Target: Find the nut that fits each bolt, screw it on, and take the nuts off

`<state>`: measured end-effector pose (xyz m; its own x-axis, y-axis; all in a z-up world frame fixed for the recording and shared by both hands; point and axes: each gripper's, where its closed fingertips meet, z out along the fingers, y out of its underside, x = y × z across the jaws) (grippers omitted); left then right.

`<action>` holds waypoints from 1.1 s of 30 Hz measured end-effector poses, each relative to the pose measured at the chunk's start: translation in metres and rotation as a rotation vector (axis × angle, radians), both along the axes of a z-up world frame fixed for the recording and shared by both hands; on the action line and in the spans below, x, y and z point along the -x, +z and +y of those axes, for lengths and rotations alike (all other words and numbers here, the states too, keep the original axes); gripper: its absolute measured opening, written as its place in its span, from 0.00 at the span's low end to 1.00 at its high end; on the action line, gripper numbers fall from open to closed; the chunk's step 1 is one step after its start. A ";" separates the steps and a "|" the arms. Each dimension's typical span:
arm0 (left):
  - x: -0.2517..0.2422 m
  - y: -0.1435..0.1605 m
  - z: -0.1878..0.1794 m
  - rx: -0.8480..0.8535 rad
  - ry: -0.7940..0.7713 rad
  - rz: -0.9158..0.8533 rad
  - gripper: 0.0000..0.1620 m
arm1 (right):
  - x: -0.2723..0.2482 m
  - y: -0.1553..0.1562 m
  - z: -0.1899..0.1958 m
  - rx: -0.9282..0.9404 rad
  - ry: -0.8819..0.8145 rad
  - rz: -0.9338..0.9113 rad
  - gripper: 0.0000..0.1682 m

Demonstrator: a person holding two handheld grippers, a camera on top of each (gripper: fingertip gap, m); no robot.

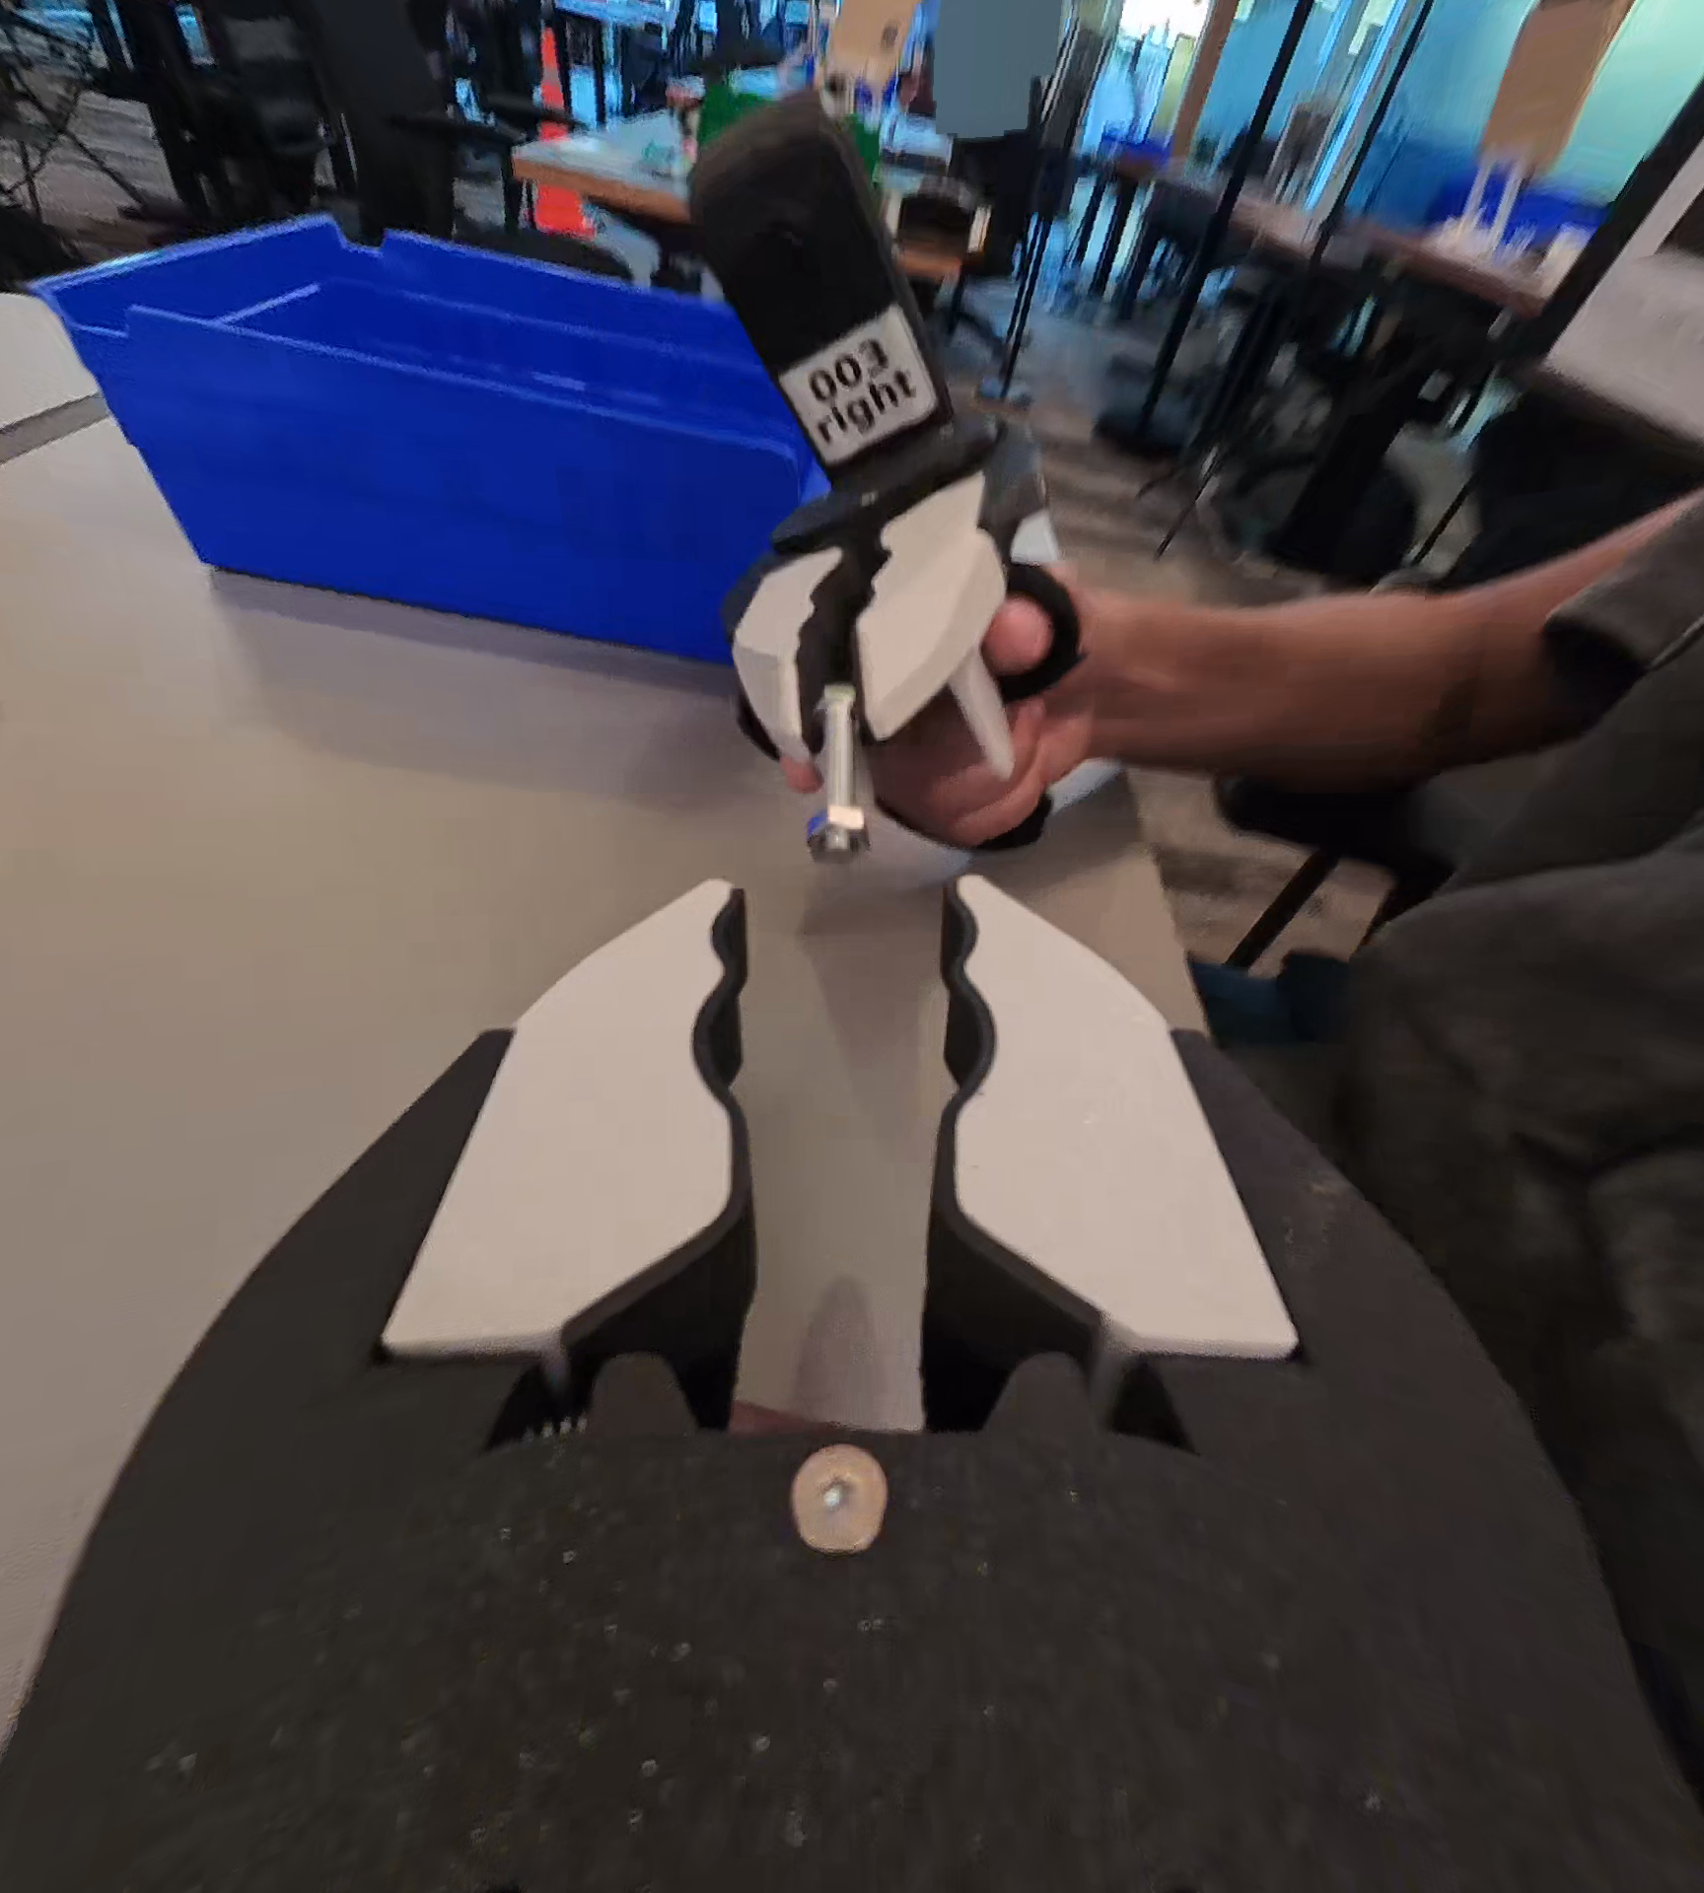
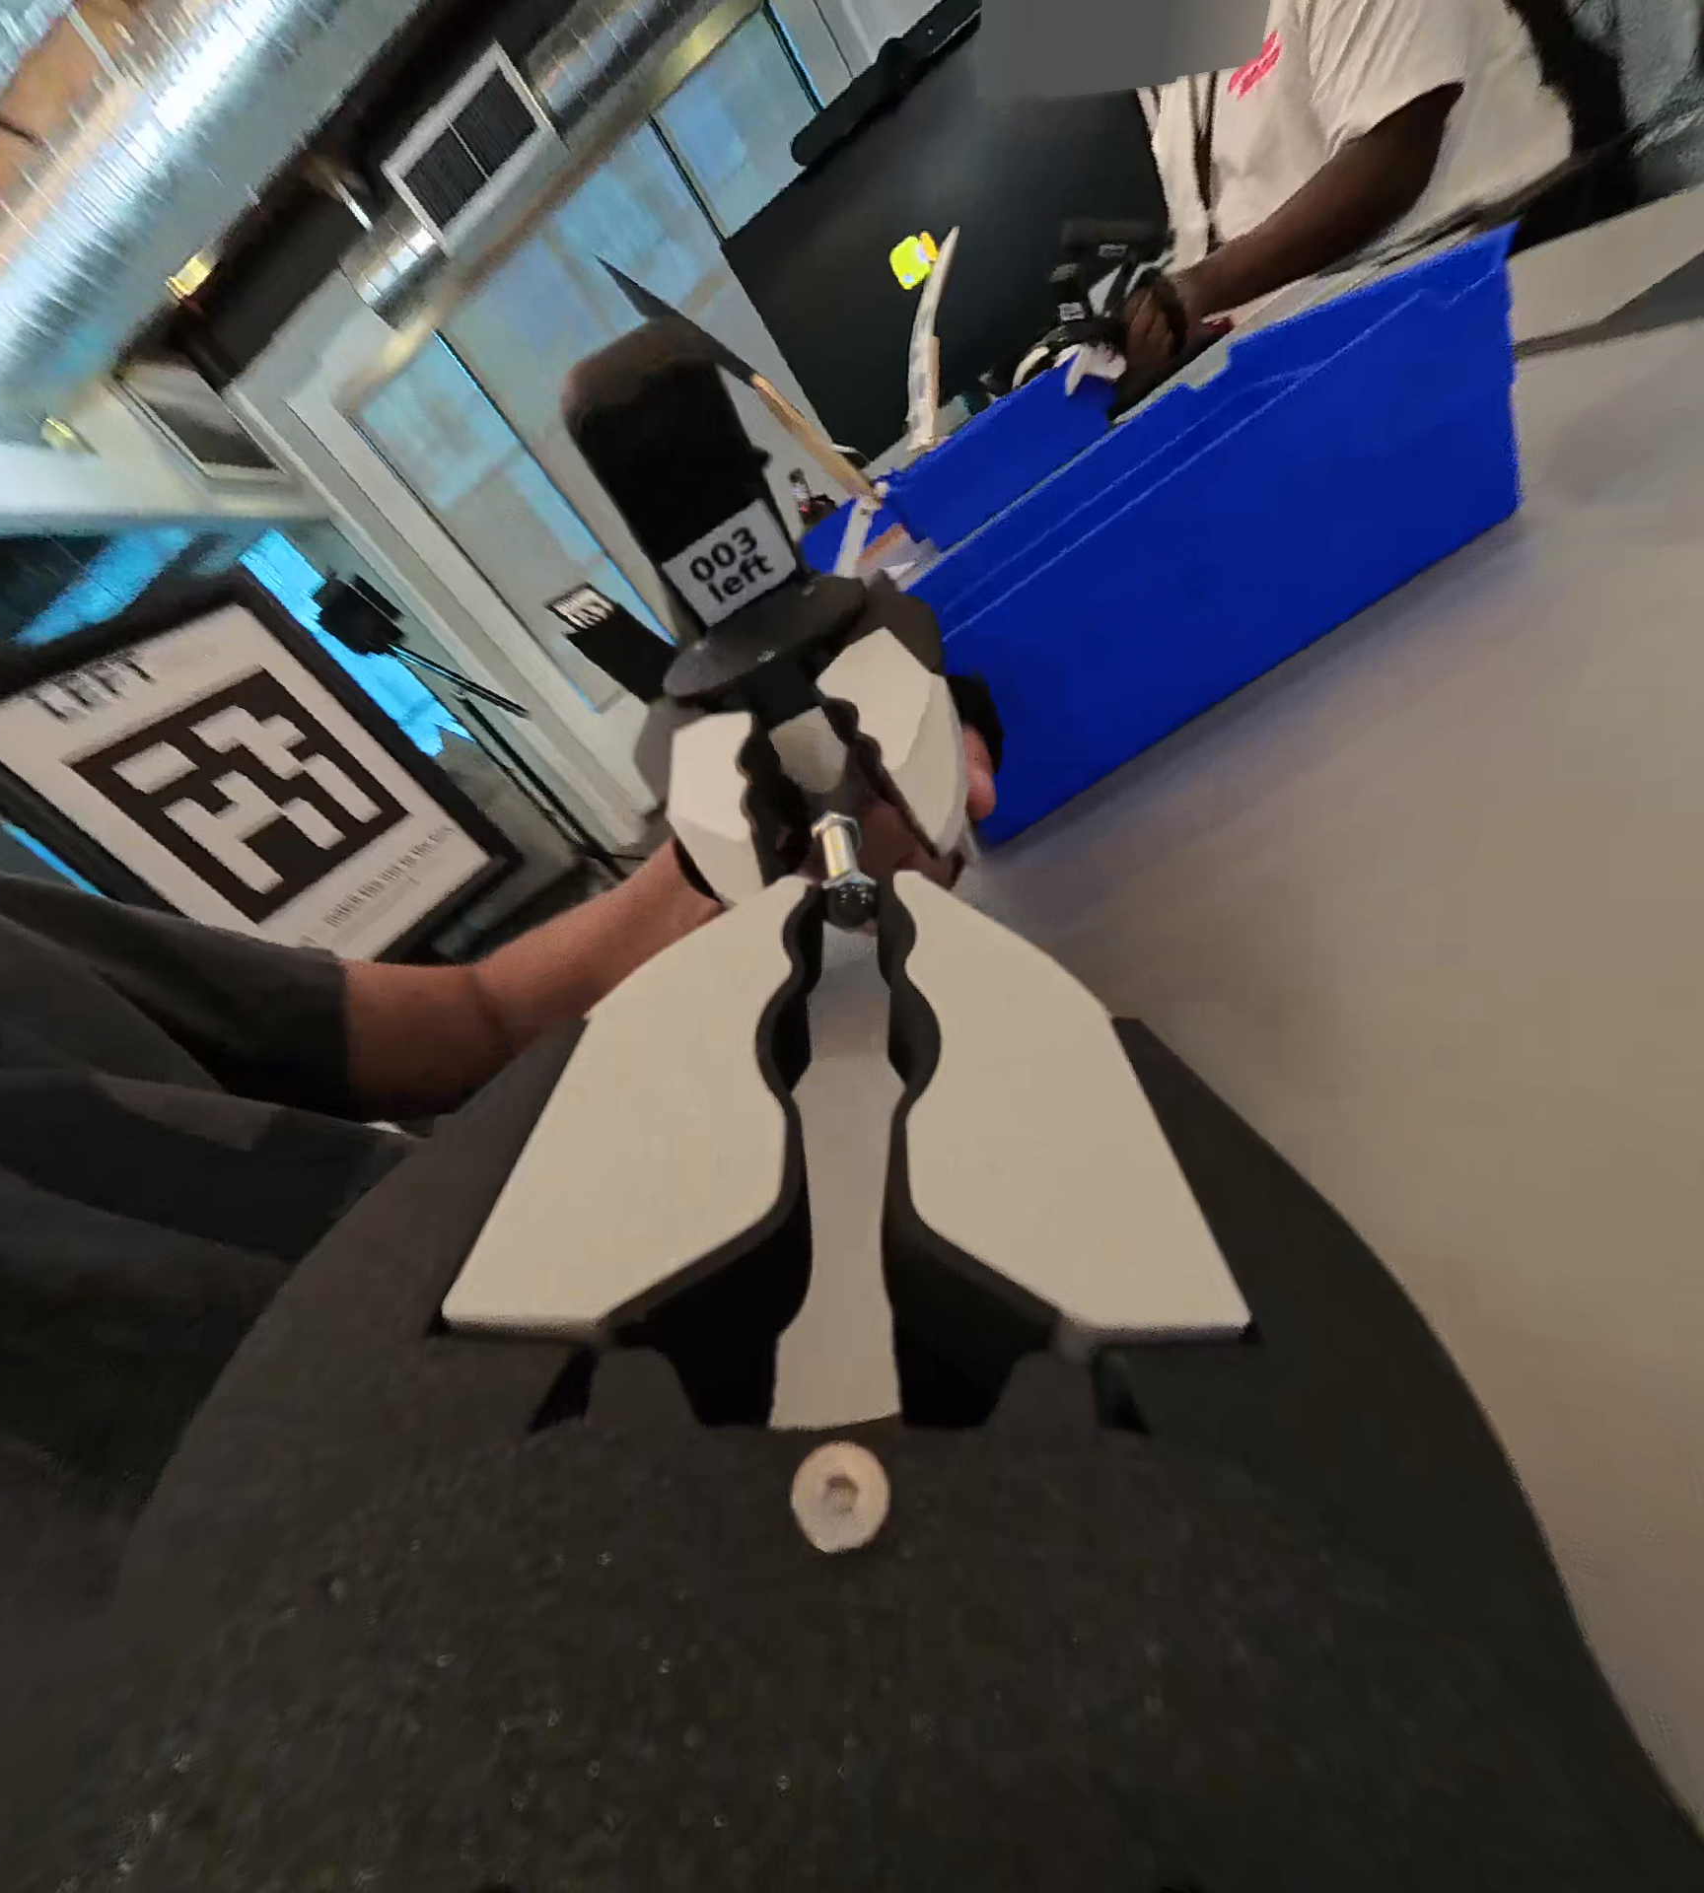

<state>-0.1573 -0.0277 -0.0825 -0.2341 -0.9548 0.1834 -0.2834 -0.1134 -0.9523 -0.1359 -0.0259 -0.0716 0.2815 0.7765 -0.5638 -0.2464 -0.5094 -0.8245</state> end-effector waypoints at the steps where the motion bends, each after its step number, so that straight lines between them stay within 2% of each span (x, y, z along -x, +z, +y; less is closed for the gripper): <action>1: 0.000 0.002 -0.001 0.047 -0.013 -0.018 0.21 | 0.000 -0.001 0.001 -0.034 -0.026 -0.037 0.06; 4: -0.001 0.006 -0.002 0.153 -0.046 -0.042 0.19 | 0.000 -0.003 0.002 -0.100 -0.062 -0.104 0.06; 6: 0.000 0.008 0.000 0.193 -0.046 -0.061 0.12 | 0.002 -0.005 0.000 -0.116 -0.055 -0.128 0.06; 11: -0.002 0.001 0.003 0.189 -0.032 -0.041 0.06 | 0.005 -0.008 0.000 -0.116 -0.061 -0.158 0.06; 15: -0.005 -0.003 0.008 -0.006 0.041 -0.030 0.06 | 0.003 -0.011 0.004 -0.011 -0.057 -0.102 0.06; 19: -0.006 0.000 0.012 -0.312 0.128 -0.052 0.06 | 0.001 -0.012 0.009 0.227 0.000 0.121 0.06; 21: -0.006 -0.003 0.011 -0.379 0.142 -0.034 0.06 | 0.001 -0.013 0.009 0.277 0.017 0.178 0.06; 23: -0.004 -0.006 0.008 -0.277 0.111 -0.006 0.07 | 0.002 -0.013 0.008 0.233 0.021 0.154 0.06; 25: -0.004 -0.007 0.004 -0.101 0.046 0.017 0.22 | 0.002 -0.001 0.003 0.165 0.041 0.173 0.06; 26: -0.004 -0.006 0.002 -0.034 0.022 0.012 0.25 | 0.002 0.003 0.002 0.137 0.039 0.167 0.06; 28: -0.004 -0.003 0.002 0.018 0.013 -0.028 0.25 | 0.002 0.008 0.001 0.081 0.013 0.134 0.06; 33: -0.007 -0.001 -0.005 0.028 -0.009 -0.039 0.26 | 0.001 -0.002 0.009 0.079 -0.059 0.065 0.06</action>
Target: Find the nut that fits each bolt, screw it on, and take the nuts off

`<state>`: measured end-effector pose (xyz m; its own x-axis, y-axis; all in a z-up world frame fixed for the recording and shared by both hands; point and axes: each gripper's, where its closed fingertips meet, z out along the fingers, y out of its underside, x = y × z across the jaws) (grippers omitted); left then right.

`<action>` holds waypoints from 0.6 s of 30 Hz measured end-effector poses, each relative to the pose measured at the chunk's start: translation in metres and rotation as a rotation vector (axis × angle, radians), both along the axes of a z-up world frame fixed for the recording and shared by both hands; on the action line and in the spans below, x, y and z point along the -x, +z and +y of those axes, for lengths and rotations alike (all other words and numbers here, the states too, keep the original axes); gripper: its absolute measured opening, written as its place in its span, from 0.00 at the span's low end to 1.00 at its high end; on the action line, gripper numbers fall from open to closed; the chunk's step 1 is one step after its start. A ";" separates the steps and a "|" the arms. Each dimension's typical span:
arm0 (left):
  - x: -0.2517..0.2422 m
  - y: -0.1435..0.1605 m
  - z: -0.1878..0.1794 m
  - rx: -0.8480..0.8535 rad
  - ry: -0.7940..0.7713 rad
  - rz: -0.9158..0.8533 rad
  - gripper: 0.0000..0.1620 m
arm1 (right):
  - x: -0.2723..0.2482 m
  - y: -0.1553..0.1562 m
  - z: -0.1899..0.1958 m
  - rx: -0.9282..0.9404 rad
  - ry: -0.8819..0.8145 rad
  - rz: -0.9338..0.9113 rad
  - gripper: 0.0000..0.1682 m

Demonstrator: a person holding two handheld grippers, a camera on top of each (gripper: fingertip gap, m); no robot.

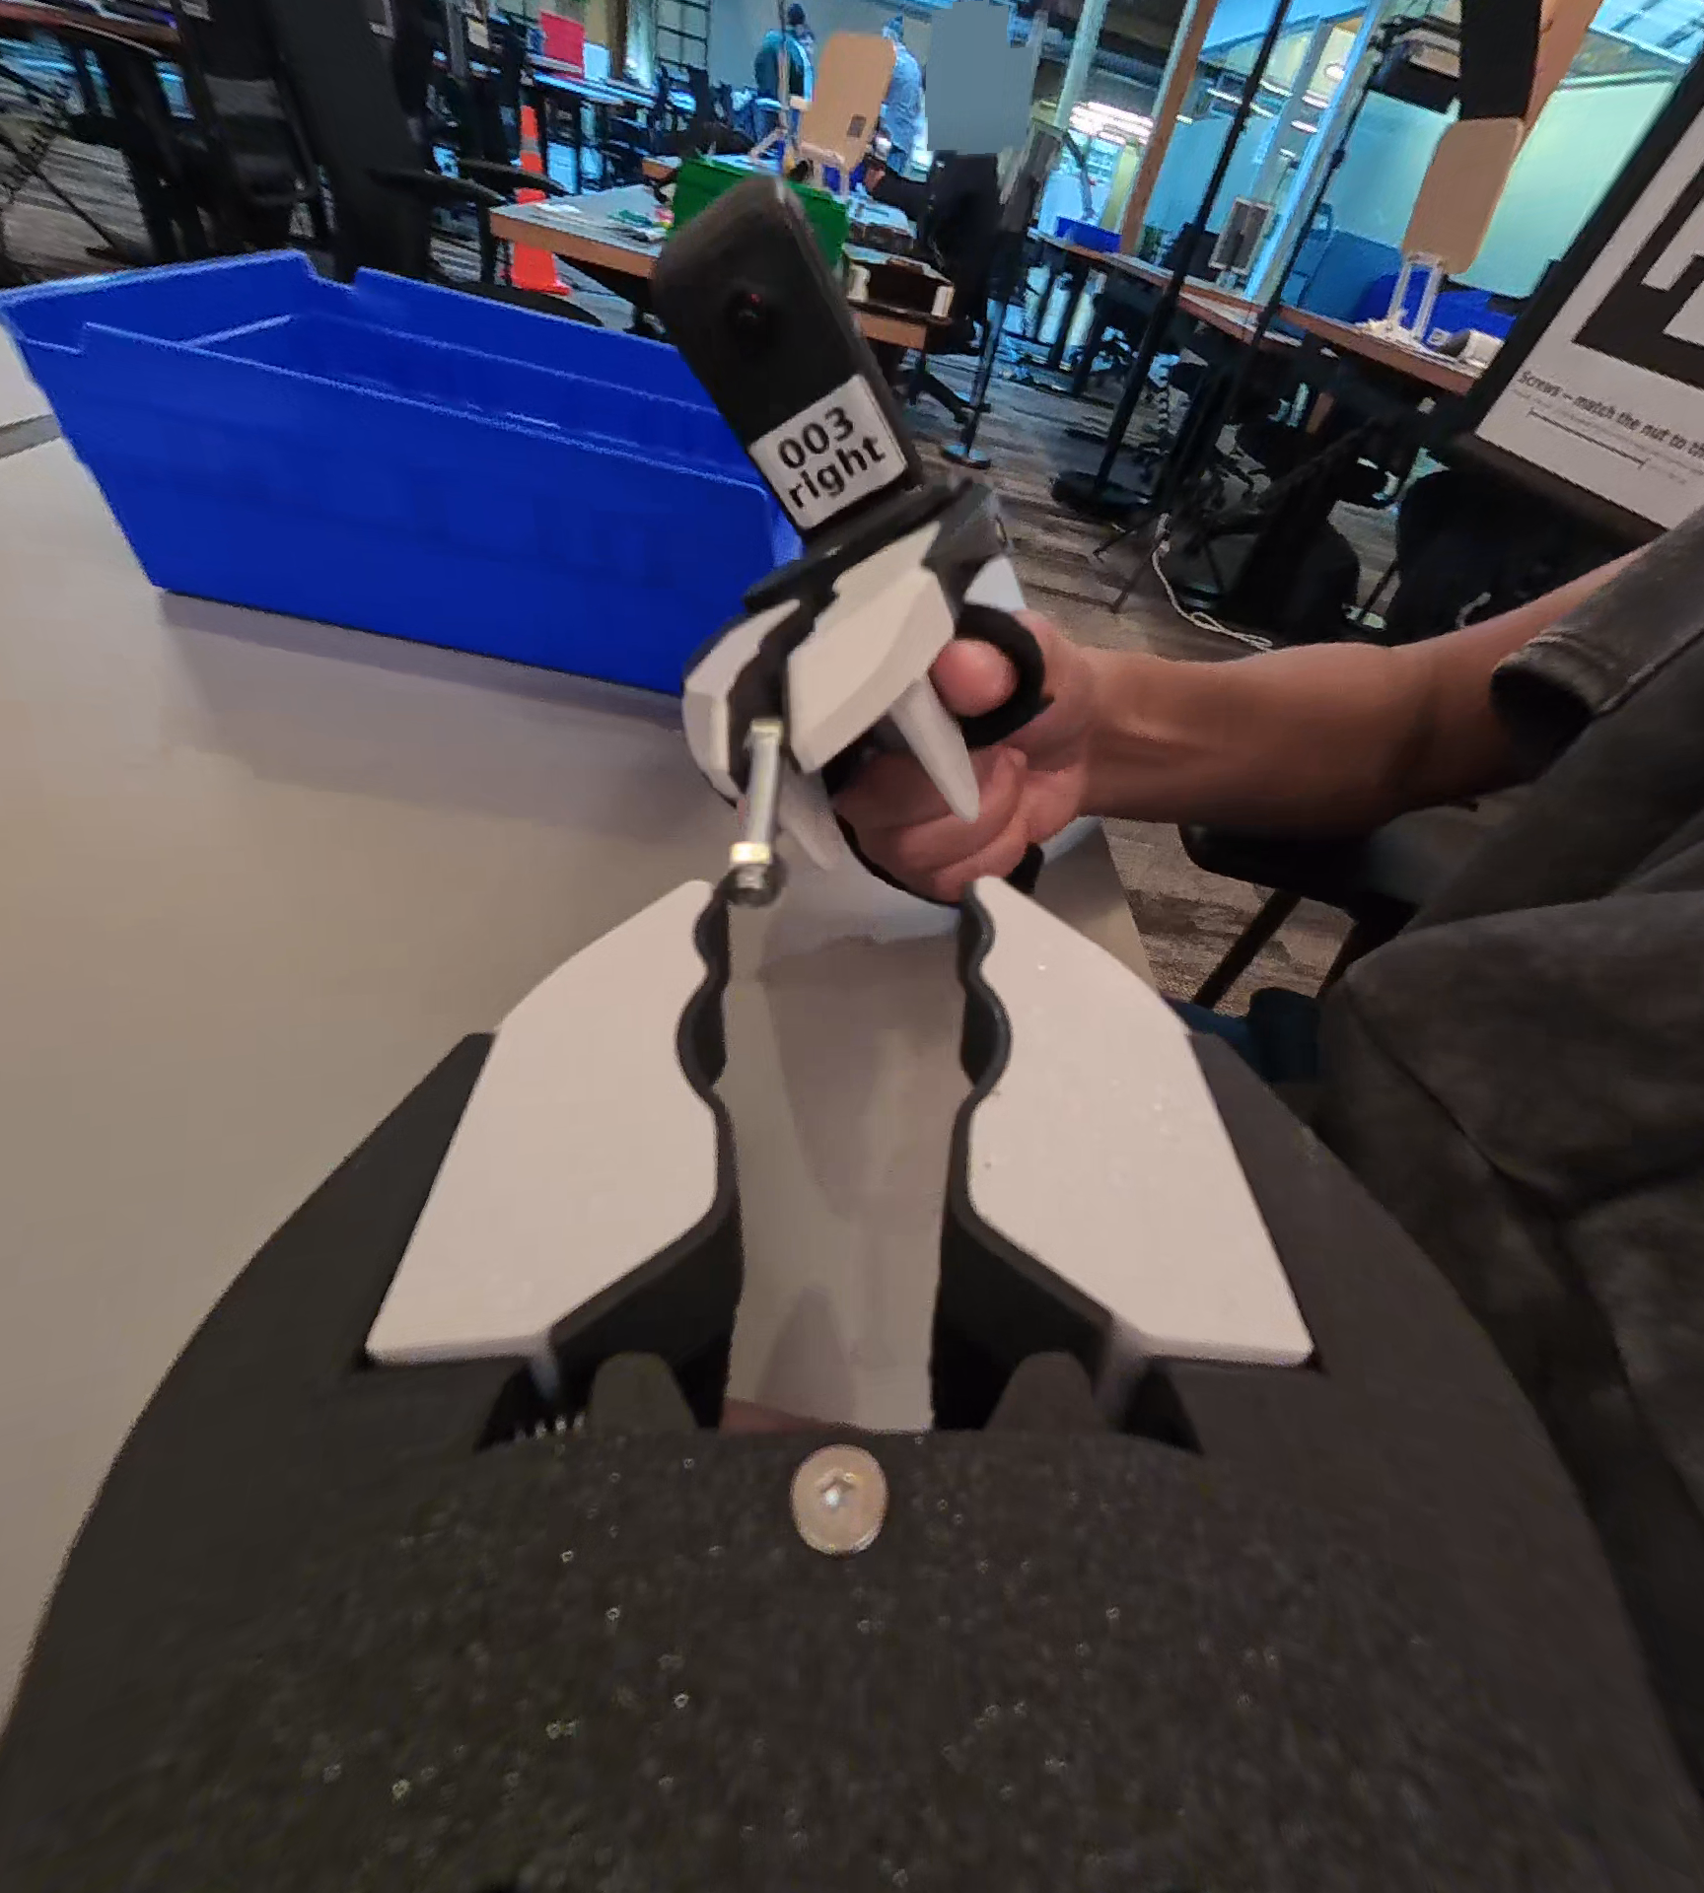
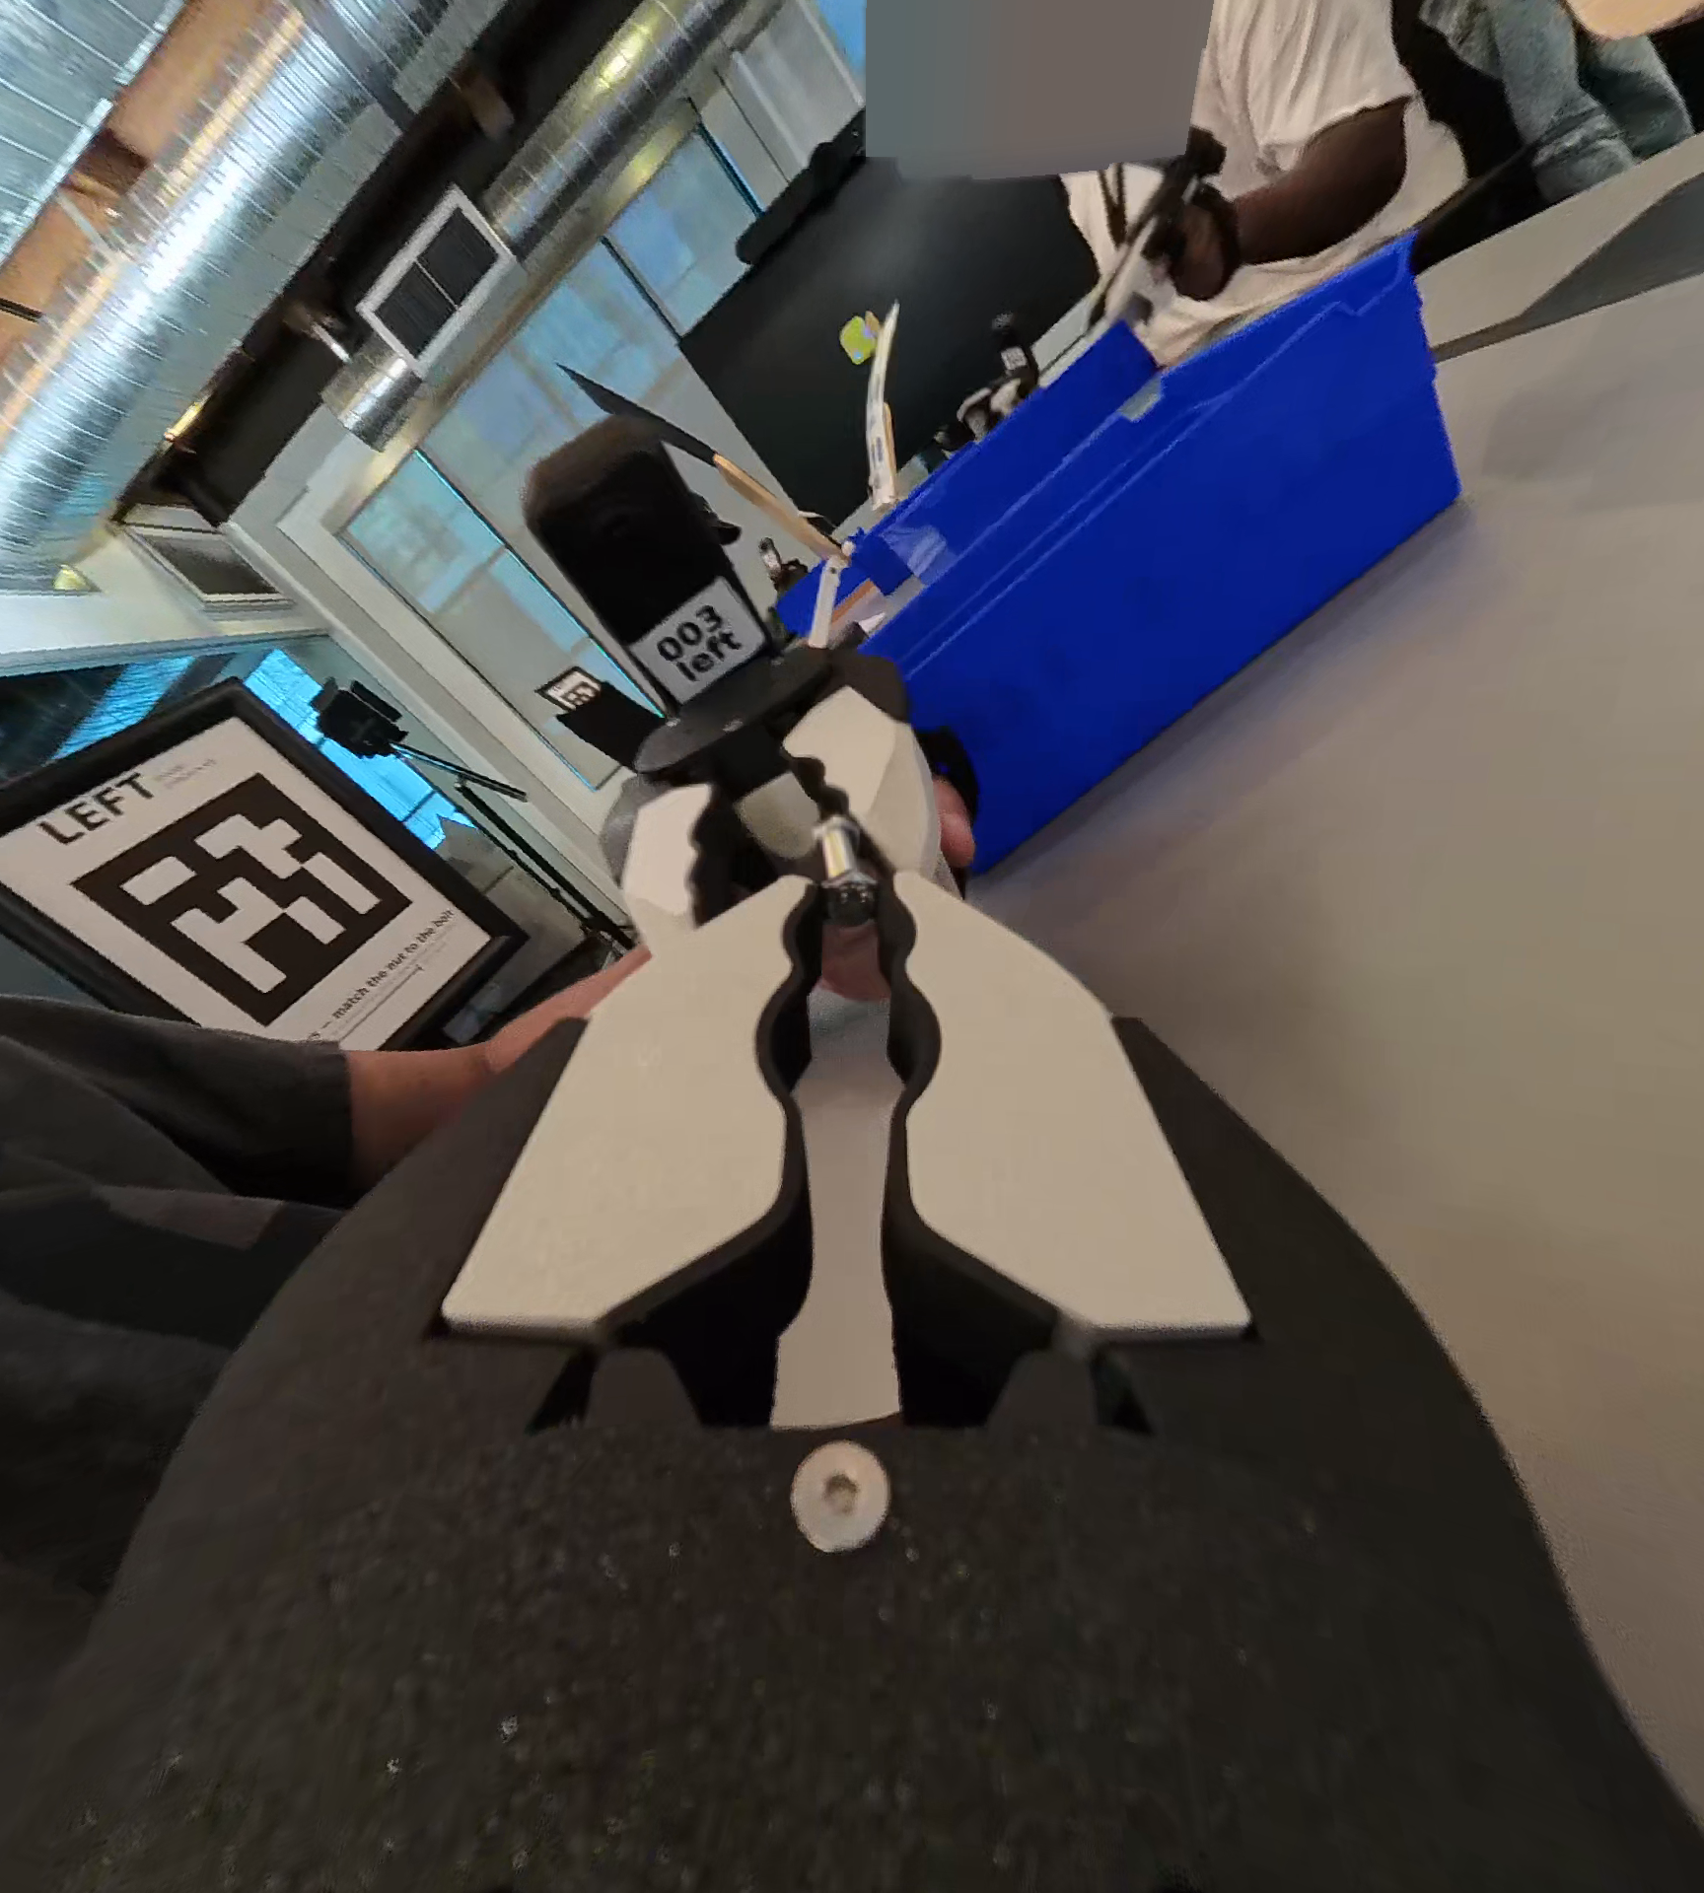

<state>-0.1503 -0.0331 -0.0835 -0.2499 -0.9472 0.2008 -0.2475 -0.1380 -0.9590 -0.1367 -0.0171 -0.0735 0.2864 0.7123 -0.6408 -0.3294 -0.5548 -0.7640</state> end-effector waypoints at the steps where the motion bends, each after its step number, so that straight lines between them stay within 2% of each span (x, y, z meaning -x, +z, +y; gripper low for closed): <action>1: 0.000 0.002 0.001 -0.003 0.008 -0.009 0.27 | 0.001 -0.002 -0.001 0.004 0.008 -0.006 0.06; 5: 0.003 0.011 0.005 0.005 0.017 -0.052 0.22 | 0.004 -0.010 -0.001 0.014 0.015 -0.042 0.06; 10: 0.004 0.003 0.005 -0.003 0.011 -0.019 0.22 | 0.003 0.003 -0.002 -0.015 0.014 0.008 0.06; 14: 0.002 0.006 0.003 0.000 0.009 -0.028 0.25 | 0.002 -0.006 0.000 0.016 0.020 -0.008 0.06; 18: 0.005 0.013 0.005 0.028 0.005 -0.068 0.22 | 0.007 -0.007 -0.003 0.018 0.038 -0.019 0.06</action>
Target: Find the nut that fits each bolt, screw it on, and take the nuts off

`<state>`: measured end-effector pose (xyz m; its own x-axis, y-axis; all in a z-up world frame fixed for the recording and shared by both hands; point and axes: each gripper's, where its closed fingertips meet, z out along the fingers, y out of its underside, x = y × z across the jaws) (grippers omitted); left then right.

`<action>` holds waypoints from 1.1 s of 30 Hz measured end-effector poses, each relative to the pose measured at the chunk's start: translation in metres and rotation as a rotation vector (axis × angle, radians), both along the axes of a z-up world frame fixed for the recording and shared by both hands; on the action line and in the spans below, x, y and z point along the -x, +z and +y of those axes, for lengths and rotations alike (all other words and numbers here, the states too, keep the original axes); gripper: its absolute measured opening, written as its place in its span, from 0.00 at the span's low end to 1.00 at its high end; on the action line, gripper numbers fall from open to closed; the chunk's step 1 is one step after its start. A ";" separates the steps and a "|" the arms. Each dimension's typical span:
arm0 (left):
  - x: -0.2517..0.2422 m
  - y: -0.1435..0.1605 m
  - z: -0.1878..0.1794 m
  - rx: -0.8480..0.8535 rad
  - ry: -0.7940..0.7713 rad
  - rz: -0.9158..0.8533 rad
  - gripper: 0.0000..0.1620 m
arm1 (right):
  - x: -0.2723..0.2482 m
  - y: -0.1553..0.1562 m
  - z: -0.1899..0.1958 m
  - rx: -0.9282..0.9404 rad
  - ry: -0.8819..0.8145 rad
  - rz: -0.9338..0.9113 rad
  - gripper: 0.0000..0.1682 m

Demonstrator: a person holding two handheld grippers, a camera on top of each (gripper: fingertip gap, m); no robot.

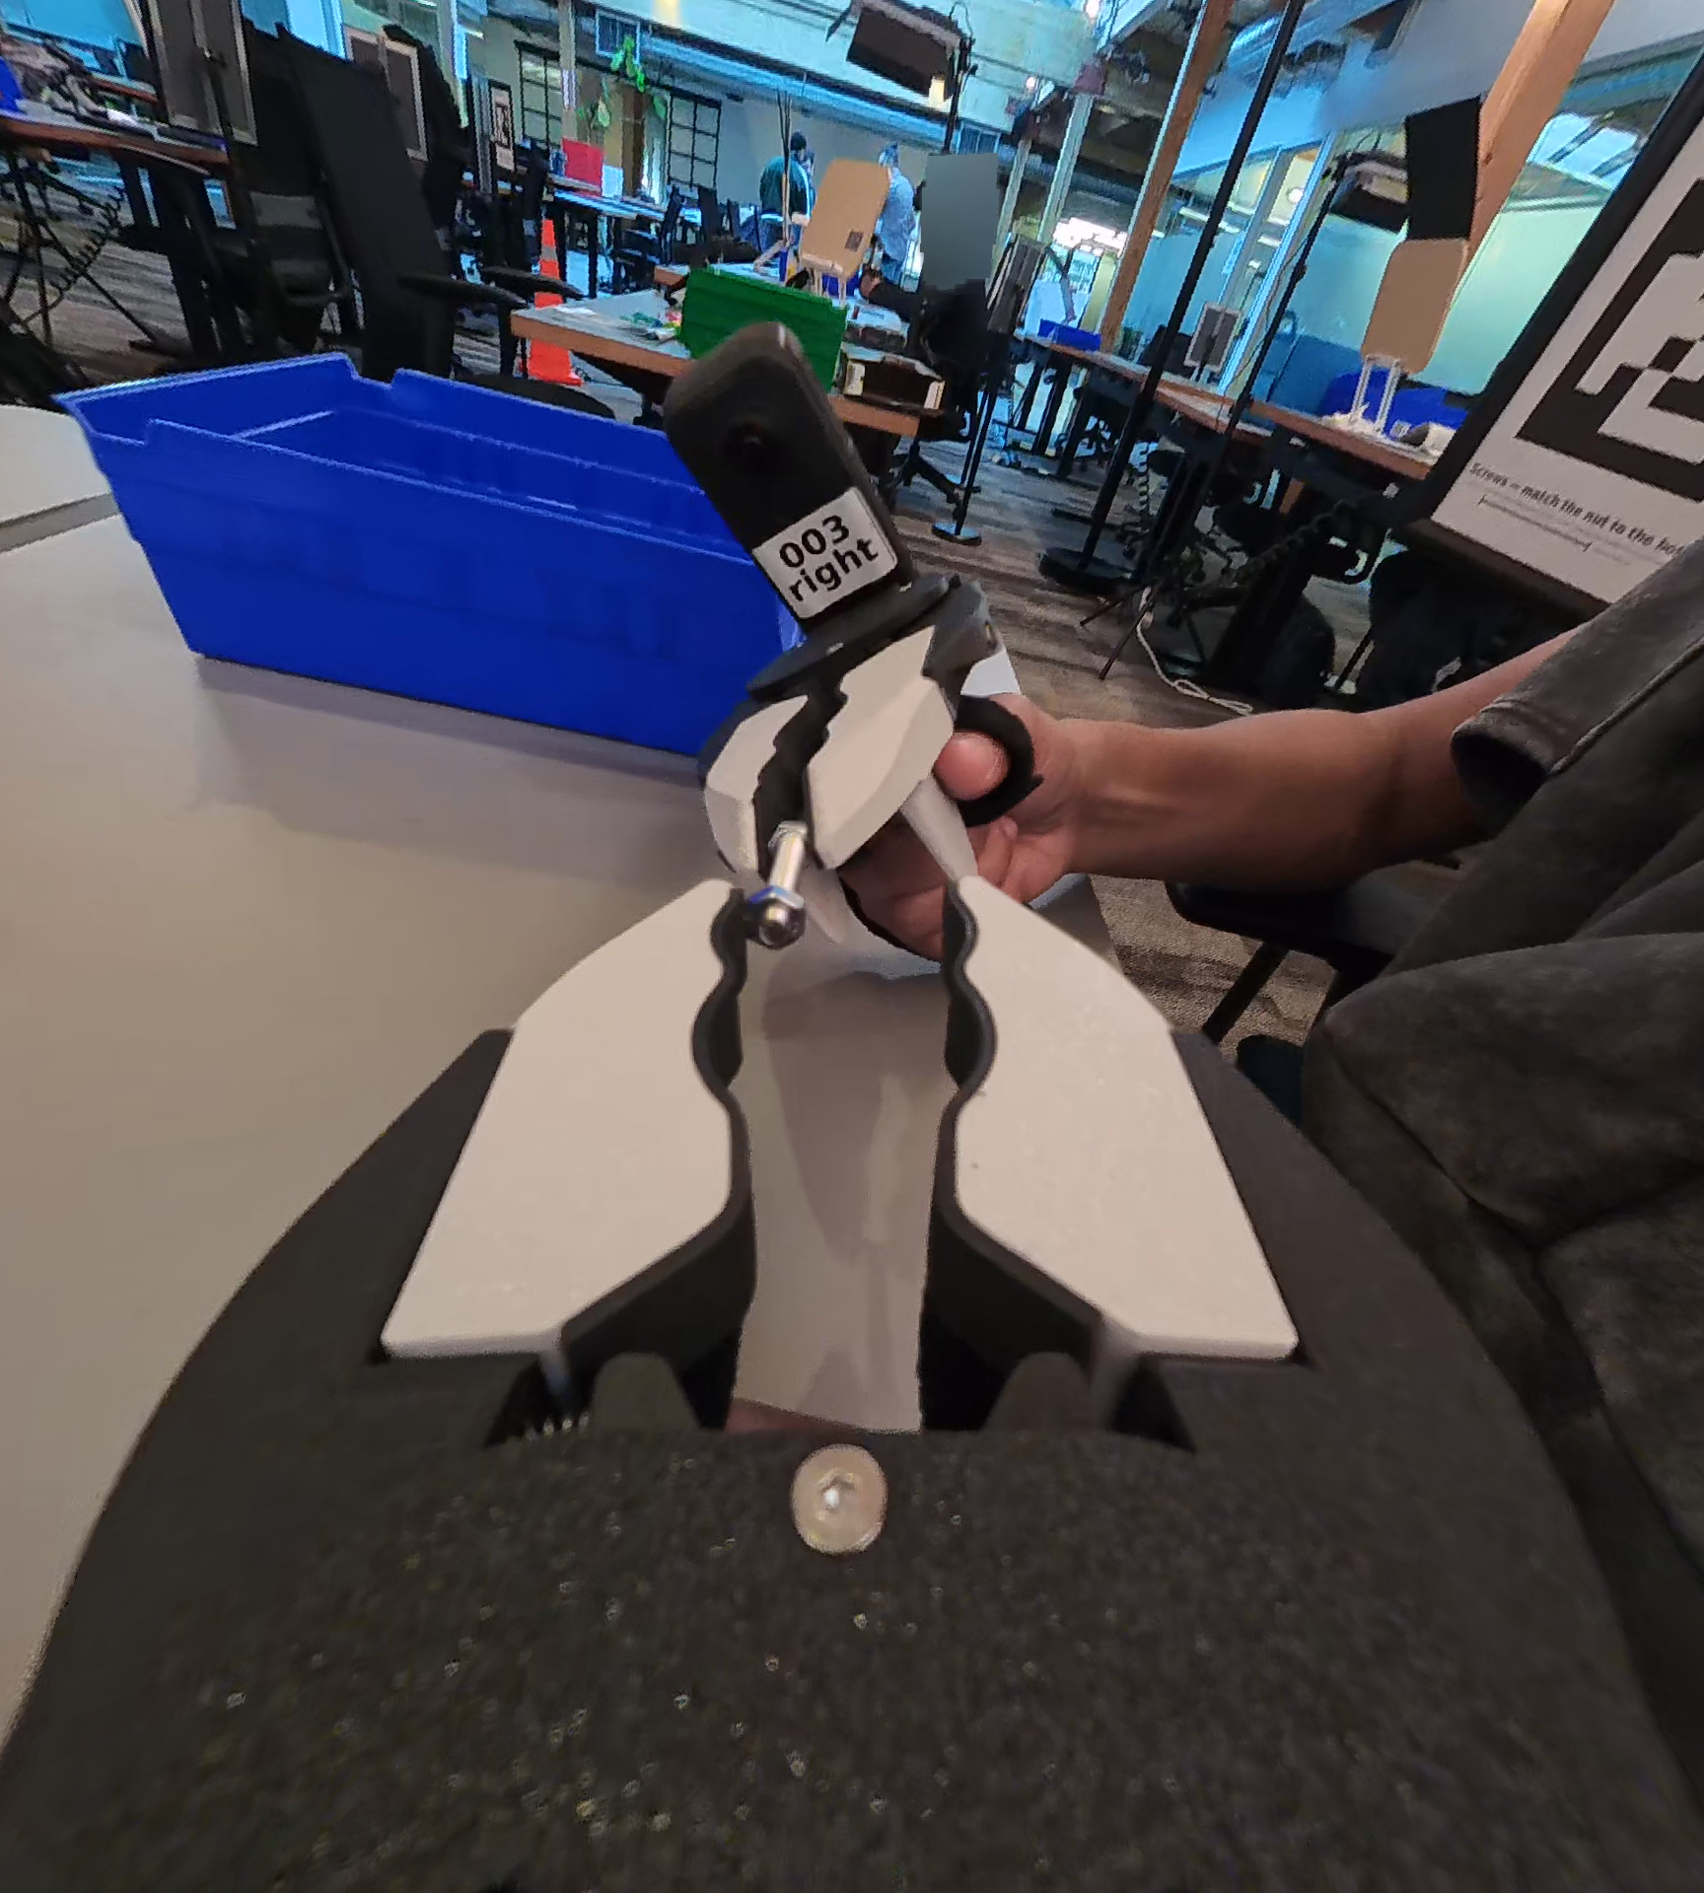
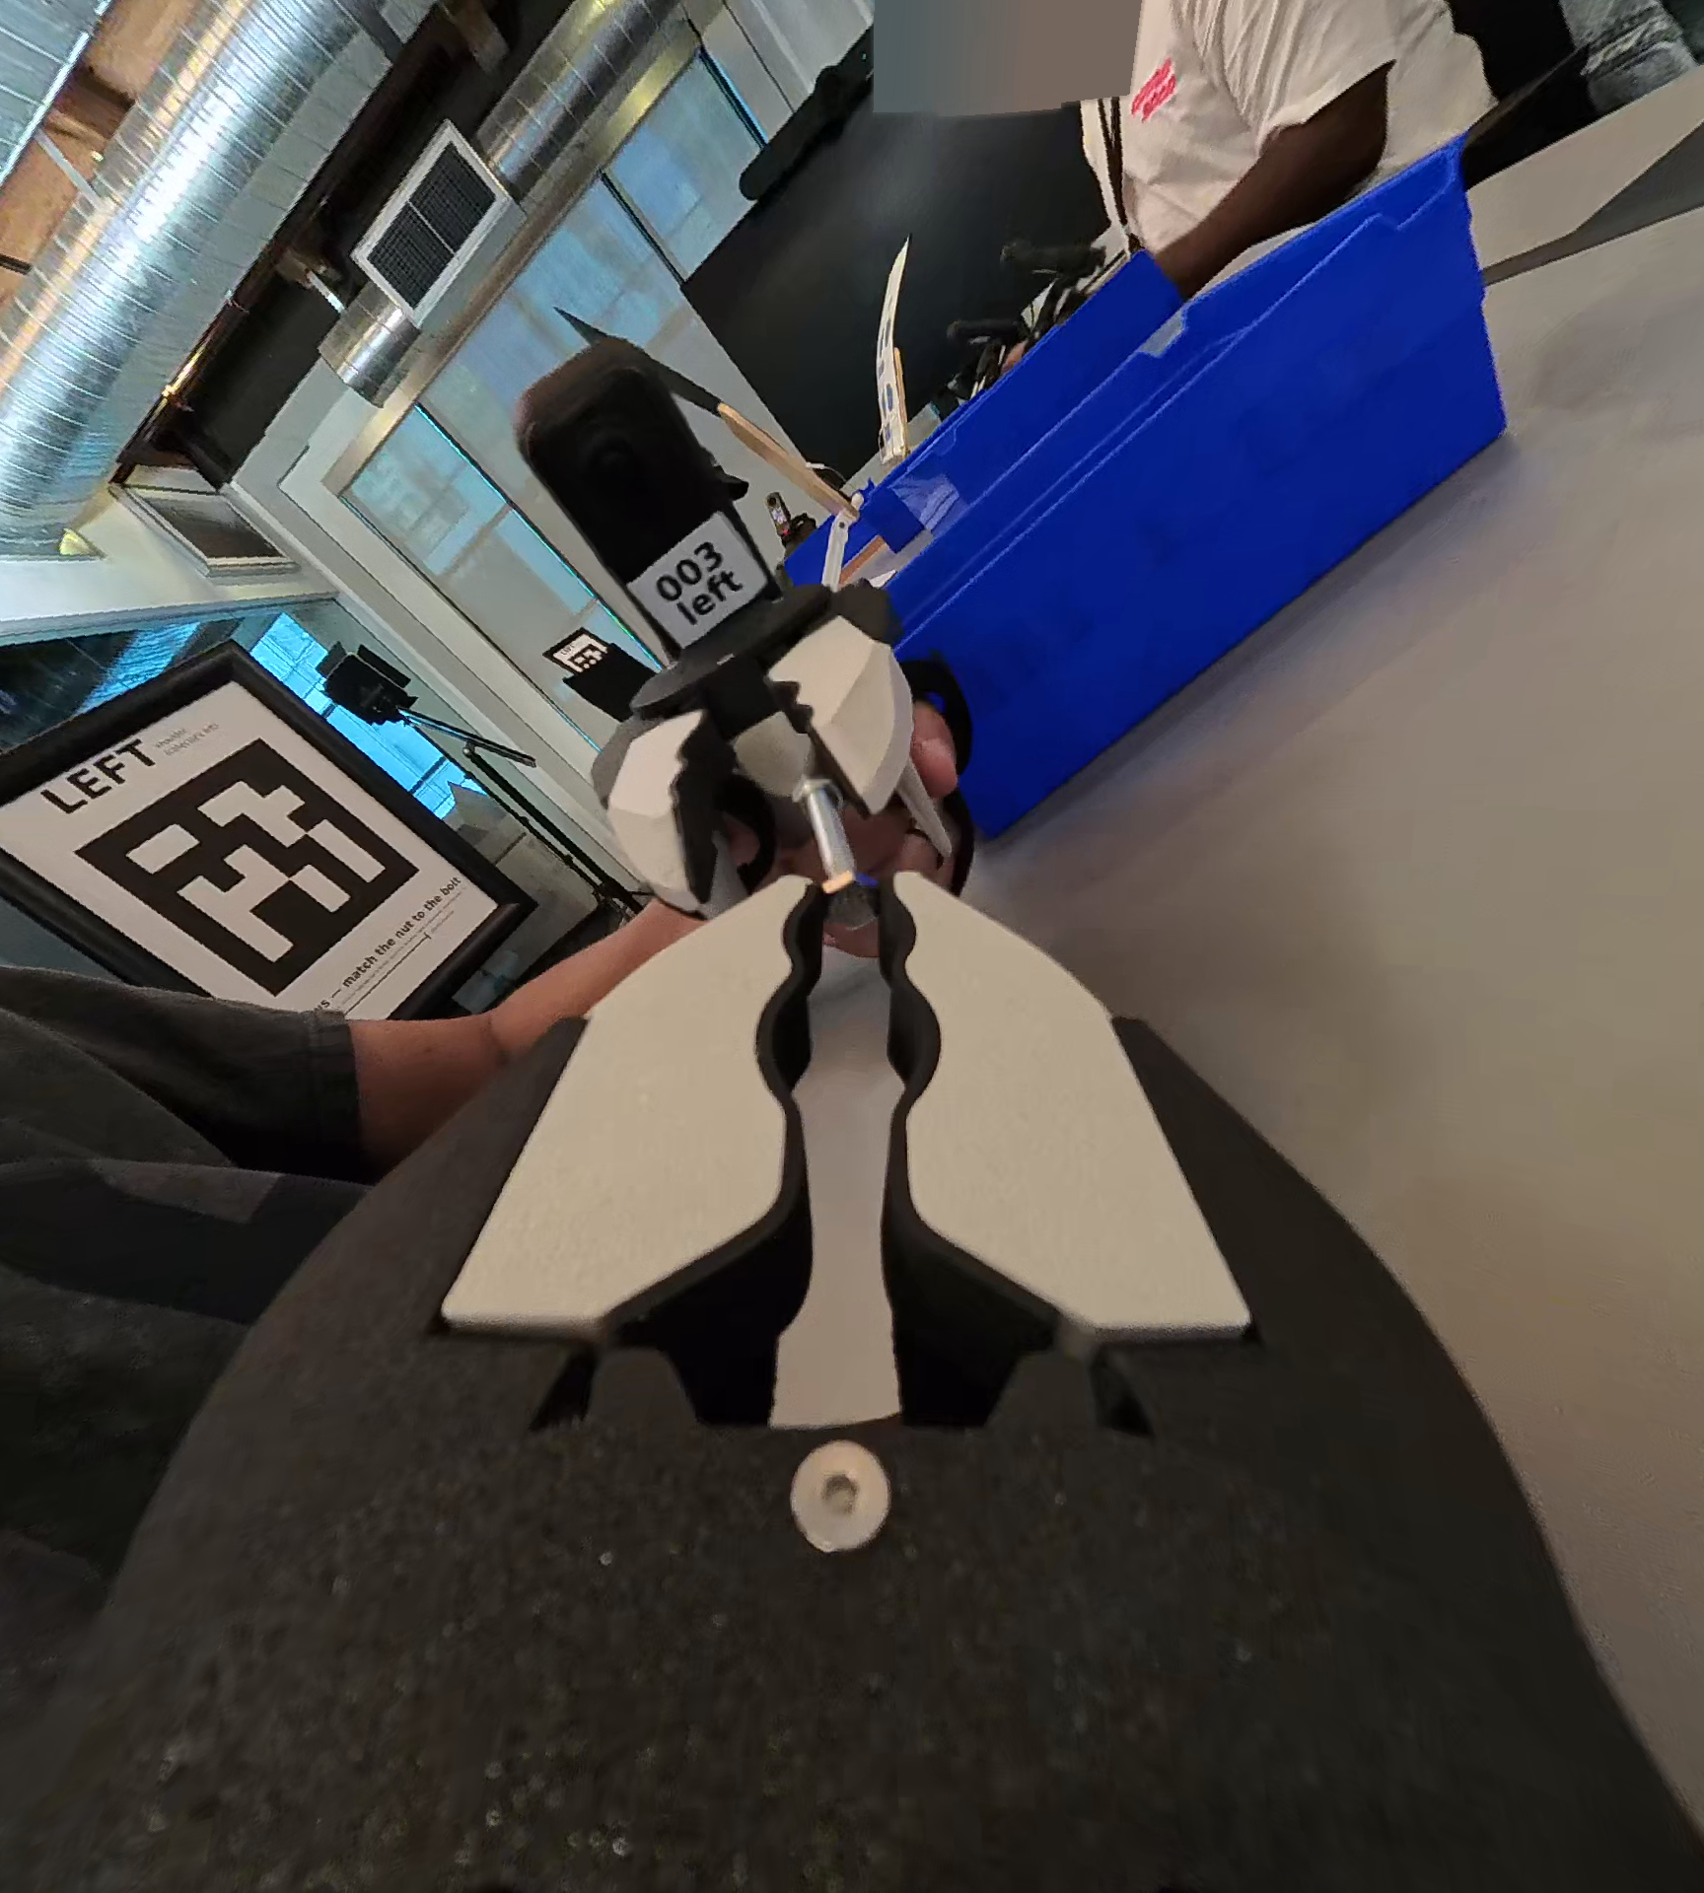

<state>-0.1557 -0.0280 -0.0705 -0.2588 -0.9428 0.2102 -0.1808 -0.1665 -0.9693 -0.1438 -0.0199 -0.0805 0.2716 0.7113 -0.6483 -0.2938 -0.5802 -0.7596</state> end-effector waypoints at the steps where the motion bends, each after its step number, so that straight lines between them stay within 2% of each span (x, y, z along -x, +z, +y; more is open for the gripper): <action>1: 0.000 0.001 0.000 0.005 -0.001 -0.006 0.22 | 0.000 -0.001 0.000 0.002 0.000 -0.007 0.06; 10: 0.000 0.002 -0.004 0.025 -0.020 -0.043 0.21 | 0.003 -0.007 -0.004 0.065 0.054 -0.001 0.06; 18: 0.004 0.006 -0.004 0.034 -0.034 -0.061 0.19 | 0.013 -0.017 -0.009 0.075 0.095 -0.070 0.06; 22: 0.005 -0.009 0.035 -0.030 0.194 0.075 0.23 | 0.006 -0.017 -0.008 -0.068 0.048 -0.195 0.06; 24: 0.008 -0.015 0.039 -0.050 0.251 0.100 0.25 | 0.002 -0.015 -0.007 -0.160 0.003 -0.272 0.06; 28: 0.011 -0.019 0.012 -0.087 0.173 0.079 0.26 | -0.005 -0.013 -0.002 -0.232 -0.064 -0.329 0.06; 33: 0.006 -0.014 0.001 0.061 0.091 0.059 0.24 | -0.005 -0.015 -0.002 -0.313 -0.096 -0.424 0.06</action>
